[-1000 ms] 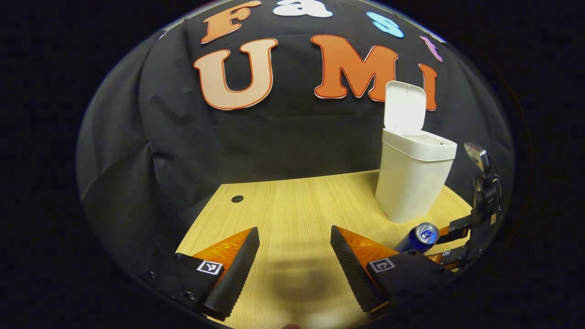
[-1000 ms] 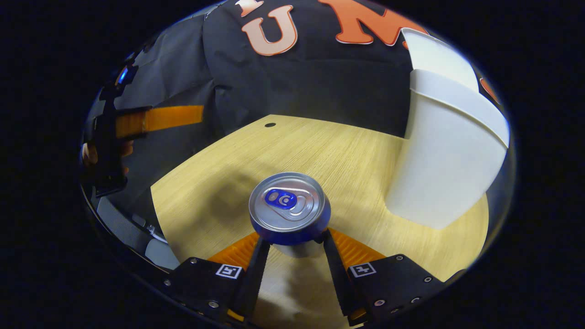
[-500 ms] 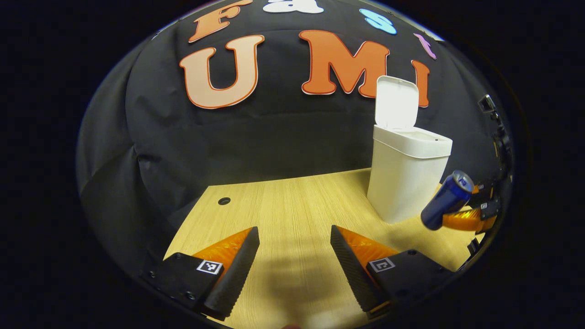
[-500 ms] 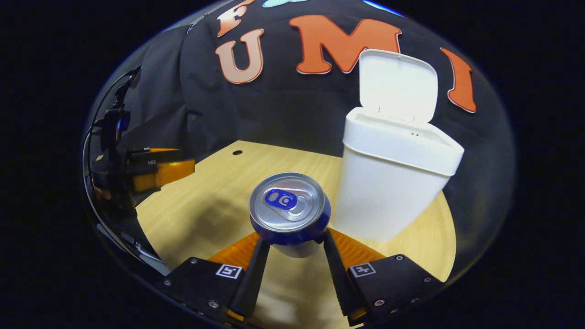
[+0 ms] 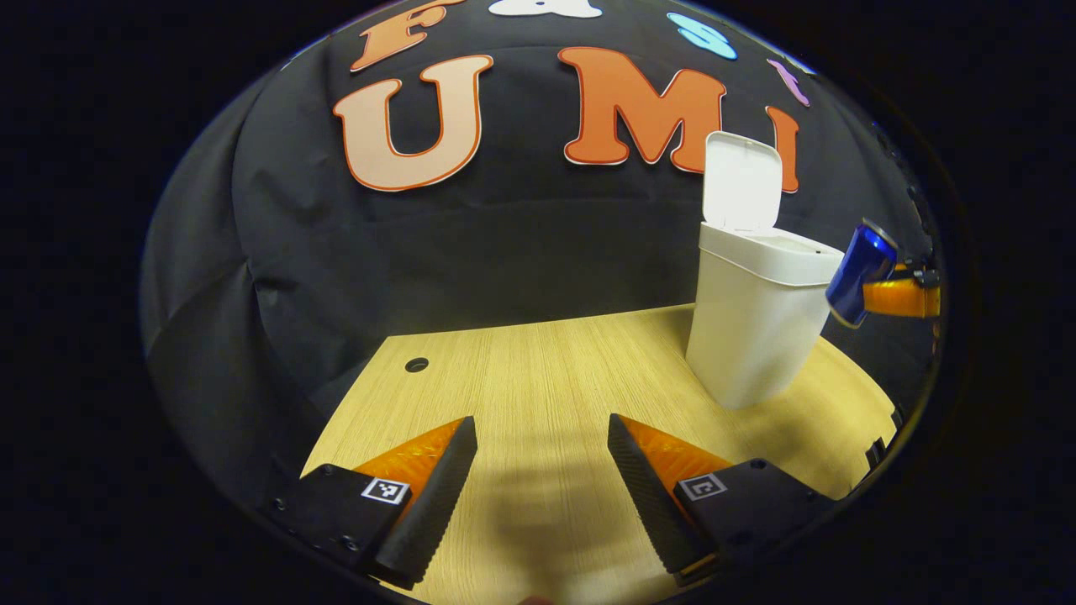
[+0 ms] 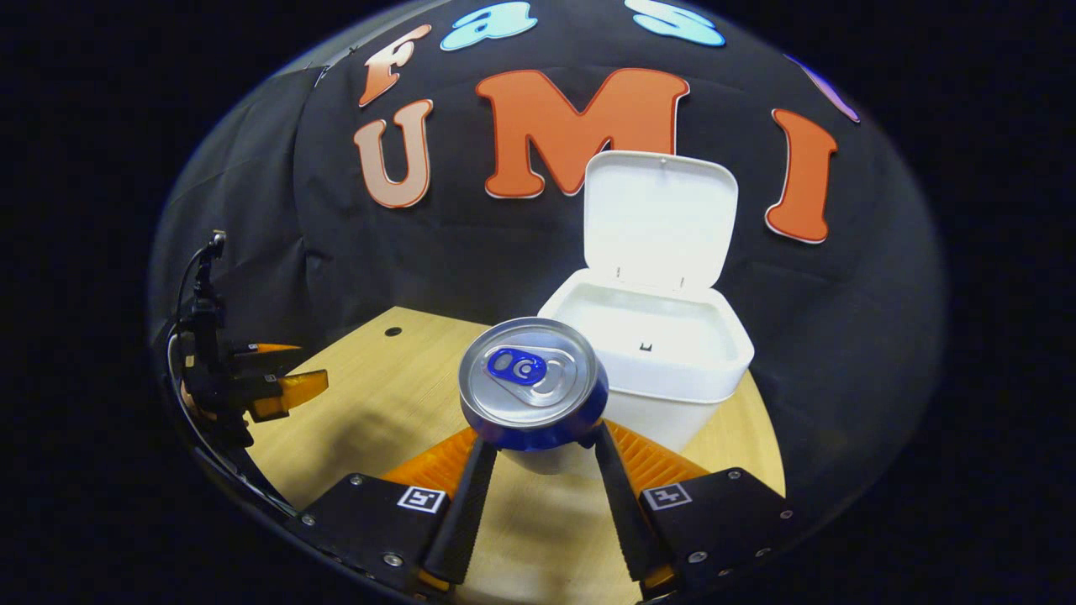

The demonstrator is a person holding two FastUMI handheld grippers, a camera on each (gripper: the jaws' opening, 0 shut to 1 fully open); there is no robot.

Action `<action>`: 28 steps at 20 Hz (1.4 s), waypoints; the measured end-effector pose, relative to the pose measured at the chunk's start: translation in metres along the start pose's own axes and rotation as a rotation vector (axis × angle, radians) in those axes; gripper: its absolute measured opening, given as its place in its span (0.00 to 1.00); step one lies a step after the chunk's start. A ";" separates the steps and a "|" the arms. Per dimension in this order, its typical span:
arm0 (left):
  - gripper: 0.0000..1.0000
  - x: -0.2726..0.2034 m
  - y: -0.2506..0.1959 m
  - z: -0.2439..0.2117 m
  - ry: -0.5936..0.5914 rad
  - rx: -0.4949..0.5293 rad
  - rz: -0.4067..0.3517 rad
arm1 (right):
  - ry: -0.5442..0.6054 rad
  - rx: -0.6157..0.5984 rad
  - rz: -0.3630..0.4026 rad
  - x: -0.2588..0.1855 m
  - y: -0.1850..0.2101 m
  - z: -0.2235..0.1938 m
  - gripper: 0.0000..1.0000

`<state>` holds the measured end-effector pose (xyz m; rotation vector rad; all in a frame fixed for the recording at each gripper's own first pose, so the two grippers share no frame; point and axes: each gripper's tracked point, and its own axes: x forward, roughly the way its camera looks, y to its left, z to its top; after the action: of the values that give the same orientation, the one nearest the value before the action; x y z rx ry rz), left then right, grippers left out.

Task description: Press the lid of the desktop garbage bin to open it, pick up the crumpled paper on the desktop and throw it into the bin, then pick up the pop can on the desktop and drop it into the bin, and finally close the garbage bin lid.

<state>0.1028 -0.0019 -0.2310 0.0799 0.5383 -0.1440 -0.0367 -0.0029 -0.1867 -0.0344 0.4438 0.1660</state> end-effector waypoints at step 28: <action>1.00 -0.027 0.046 -0.017 0.037 -0.043 0.183 | -0.037 0.067 -0.130 0.109 -0.087 0.055 0.70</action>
<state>0.0789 0.0484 -0.2296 0.0892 0.5681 0.0477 0.0978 -0.0679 -0.1842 0.0055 0.4088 0.0241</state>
